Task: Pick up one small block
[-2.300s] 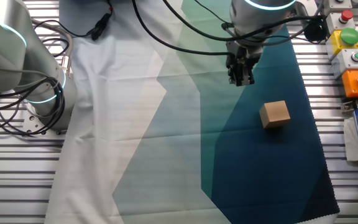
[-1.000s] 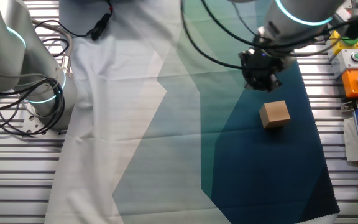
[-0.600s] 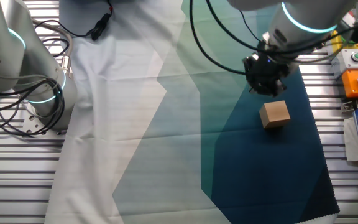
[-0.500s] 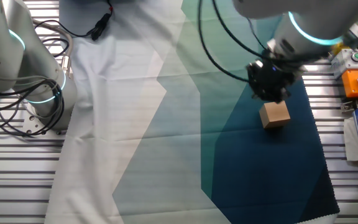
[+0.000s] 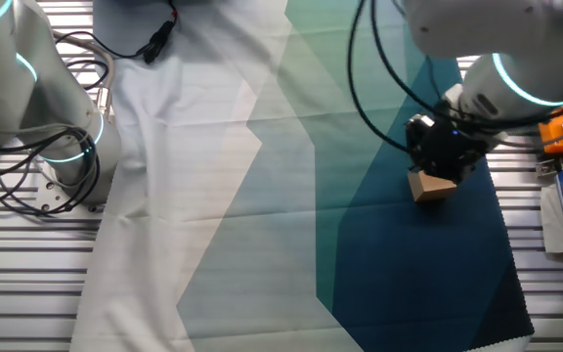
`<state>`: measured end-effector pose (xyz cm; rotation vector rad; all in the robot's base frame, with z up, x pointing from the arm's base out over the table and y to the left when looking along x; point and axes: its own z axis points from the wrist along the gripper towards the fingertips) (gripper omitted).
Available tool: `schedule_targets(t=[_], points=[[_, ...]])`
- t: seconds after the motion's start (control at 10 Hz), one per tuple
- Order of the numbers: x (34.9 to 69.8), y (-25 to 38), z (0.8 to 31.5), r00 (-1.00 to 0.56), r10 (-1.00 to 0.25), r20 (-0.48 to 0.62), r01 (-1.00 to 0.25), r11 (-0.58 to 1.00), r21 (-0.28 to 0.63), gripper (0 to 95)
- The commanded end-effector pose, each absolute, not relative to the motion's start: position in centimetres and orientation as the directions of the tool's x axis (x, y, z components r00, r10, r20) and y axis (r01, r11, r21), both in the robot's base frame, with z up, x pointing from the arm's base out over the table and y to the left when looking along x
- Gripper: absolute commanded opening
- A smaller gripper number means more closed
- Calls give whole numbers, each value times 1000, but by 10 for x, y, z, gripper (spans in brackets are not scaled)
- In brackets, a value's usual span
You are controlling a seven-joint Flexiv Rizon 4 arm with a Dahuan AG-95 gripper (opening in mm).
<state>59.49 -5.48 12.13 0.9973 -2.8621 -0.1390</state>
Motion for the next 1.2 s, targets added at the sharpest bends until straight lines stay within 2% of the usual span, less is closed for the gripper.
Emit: schedule_targets(t=[0.1, 0.3, 0.4, 0.6, 0.8, 0.9, 1.0, 1.1, 1.2], points=[[602, -52, 120, -781, -620, 76, -611, 783, 117, 0], [615, -49, 117, -780, -621, 75, -611, 782, 123, 0], [619, -47, 116, -781, -620, 70, -610, 782, 126, 190], [631, -42, 116, -800, -596, 75, -585, 801, 125, 190], [635, -41, 117, -826, -560, 67, -548, 825, 137, 570], [636, -40, 118, -835, -546, 63, -534, 834, 140, 570], [639, -38, 118, -867, -493, 68, -481, 866, 140, 760], [641, -37, 117, -890, -449, 75, -437, 889, 139, 760], [643, -36, 115, -904, -420, 82, -408, 903, 135, 950]])
